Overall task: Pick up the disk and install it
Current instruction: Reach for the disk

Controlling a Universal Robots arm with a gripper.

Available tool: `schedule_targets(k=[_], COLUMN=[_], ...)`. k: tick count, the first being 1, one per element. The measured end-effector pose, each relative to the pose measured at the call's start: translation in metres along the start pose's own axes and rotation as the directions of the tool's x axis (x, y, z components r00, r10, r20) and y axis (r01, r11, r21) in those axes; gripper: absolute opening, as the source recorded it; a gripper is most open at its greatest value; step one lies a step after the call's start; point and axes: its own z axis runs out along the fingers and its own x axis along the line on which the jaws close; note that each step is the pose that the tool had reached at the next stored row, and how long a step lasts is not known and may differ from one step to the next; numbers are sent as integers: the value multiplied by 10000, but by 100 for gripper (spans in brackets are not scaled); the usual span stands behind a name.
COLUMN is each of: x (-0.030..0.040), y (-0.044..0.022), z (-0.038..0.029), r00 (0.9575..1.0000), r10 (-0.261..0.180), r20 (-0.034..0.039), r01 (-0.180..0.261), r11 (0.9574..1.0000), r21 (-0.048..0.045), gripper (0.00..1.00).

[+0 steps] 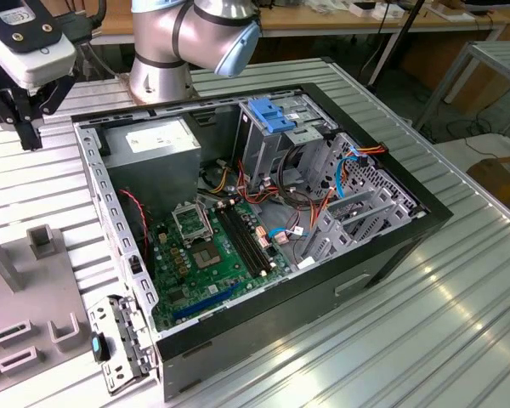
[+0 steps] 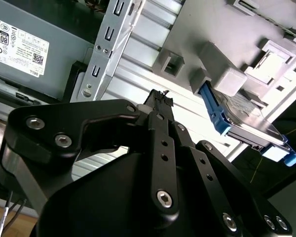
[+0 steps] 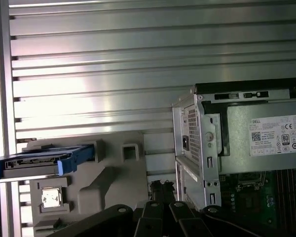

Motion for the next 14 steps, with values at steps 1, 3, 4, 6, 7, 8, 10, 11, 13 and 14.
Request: schedule_targets(k=[1,3,4,6,7,8,10,11,13,14], x=[18,83,103,177,220,255,324,350,459,503], y=[-1,-6,-7,-10,-11,-14,-19,-20,-21,-20], z=[0,-2,-2,-5,-6,-6,-8,-9,-12,-13], r00=[10000,10000,10000,10000,10000,10000,10000,10000,10000,10000], r10=[-1,0,0,0,-1,-1,-1,-1,0,-1], r20=[1,0,0,0,-1,0,0,0,0,0], r01=[1,0,0,0,1,1,1,1,0,1], r11=[10000,10000,10000,10000,10000,10000,10000,10000,10000,10000], r21=[0,0,0,0,0,-1,-4,-5,-5,-5], gripper=[11,11,11,11,11,11,11,11,11,11])
